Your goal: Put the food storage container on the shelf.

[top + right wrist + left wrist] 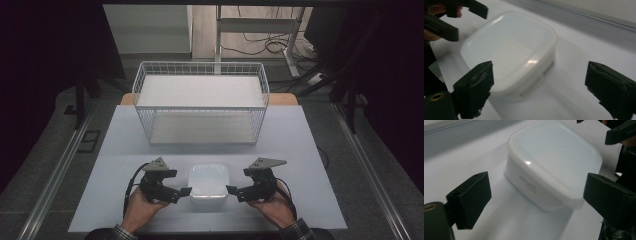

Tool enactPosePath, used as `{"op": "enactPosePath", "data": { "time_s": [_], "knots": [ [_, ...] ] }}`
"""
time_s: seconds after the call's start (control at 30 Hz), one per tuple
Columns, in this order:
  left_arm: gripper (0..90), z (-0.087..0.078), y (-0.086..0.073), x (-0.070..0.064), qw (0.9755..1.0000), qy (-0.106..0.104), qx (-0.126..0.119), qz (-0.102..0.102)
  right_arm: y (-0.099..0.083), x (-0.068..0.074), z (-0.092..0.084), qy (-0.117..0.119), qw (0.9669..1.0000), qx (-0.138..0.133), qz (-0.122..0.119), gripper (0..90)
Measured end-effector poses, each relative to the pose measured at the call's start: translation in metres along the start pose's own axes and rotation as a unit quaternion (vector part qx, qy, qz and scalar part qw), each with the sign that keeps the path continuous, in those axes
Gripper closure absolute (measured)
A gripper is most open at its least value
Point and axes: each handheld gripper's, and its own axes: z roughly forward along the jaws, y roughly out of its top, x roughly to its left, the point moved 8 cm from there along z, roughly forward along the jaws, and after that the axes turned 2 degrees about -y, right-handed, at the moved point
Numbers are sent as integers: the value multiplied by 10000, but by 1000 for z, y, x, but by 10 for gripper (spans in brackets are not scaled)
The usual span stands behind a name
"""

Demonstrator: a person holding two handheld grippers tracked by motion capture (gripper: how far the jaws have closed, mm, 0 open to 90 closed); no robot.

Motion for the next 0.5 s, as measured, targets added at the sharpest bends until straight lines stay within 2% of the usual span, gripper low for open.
{"op": "enactPosePath", "data": {
  "time_s": [0.1, 0.2, 0.27, 0.43, 0.5],
  "knots": [
    [122, 6, 8, 0, 10000, -39, 32, 21, 7, 7, 5, 90, 10000, 12, -5, 136],
    [135, 12, 14, 3, 10000, 10, 61, 64, 15, 11, 11, 93, 10000, 9, -11, 177],
    [142, 16, 16, 5, 10000, -36, 58, 24, 20, 13, 17, 97, 9999, 50, -32, 201],
    [154, 27, 11, 5, 9998, -149, 162, -23, 16, 11, 28, 61, 9996, 241, 93, 209],
    [174, 28, 10, 4, 9995, -285, 119, -111, 13, 9, 29, 109, 9993, 283, 233, 207]
  ]
}}
